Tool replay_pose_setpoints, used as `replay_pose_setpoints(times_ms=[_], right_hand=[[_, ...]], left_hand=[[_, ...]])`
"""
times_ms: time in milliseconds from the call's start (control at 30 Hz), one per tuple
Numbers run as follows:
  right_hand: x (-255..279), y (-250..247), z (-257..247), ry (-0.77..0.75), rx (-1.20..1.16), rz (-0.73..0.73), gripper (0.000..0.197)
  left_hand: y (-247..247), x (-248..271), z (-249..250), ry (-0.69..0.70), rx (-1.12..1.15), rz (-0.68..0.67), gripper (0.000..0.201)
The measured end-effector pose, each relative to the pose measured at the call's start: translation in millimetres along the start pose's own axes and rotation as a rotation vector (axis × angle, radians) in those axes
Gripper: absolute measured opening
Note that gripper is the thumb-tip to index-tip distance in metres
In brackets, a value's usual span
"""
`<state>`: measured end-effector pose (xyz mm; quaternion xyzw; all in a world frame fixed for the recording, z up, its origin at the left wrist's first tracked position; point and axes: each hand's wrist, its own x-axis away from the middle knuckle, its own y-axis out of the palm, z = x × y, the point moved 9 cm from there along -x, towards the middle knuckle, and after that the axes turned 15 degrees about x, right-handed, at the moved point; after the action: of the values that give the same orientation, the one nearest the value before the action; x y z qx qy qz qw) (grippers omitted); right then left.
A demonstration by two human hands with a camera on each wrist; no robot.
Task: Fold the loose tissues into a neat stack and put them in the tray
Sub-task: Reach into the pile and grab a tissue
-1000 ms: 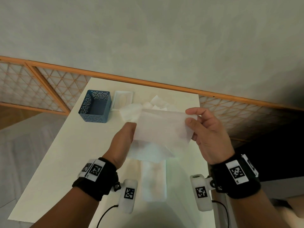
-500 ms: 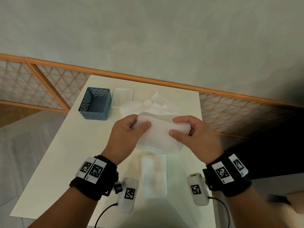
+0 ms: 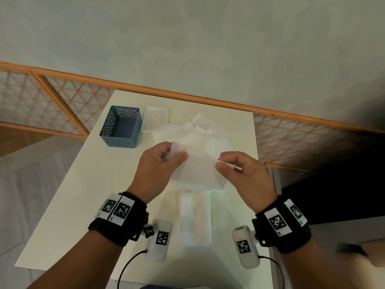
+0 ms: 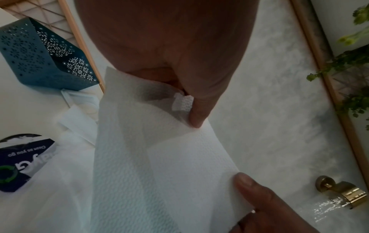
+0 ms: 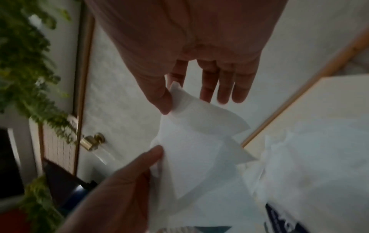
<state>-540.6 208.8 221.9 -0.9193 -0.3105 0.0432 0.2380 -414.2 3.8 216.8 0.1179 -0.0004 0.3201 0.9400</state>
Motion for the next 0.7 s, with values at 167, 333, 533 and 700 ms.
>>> replay_pose_setpoints(times_ms=[167,333,533,700], right_hand=[[7.9,18.6,5.9,0.081,-0.174,-0.097,0.028],[2.6,23.3,4.0,0.056,0.037,-0.084,0.033],[-2.1,19.2,-14.2,-0.111,0.298,0.012,0.008],[-2.5,17.9,-16.1,-0.139,0.282,0.010,0.011]], left_hand=[[2.5,1.4,-10.5,-0.015,-0.042,-0.042,0.006],[14.6,2.0,-11.2,-0.029,-0.083,-0.162,0.010],[21.5,3.2,-7.9,-0.022,-0.127,-0.226,0.016],[15.6,2.0,-6.7,-0.020,-0.096,-0.165,0.010]])
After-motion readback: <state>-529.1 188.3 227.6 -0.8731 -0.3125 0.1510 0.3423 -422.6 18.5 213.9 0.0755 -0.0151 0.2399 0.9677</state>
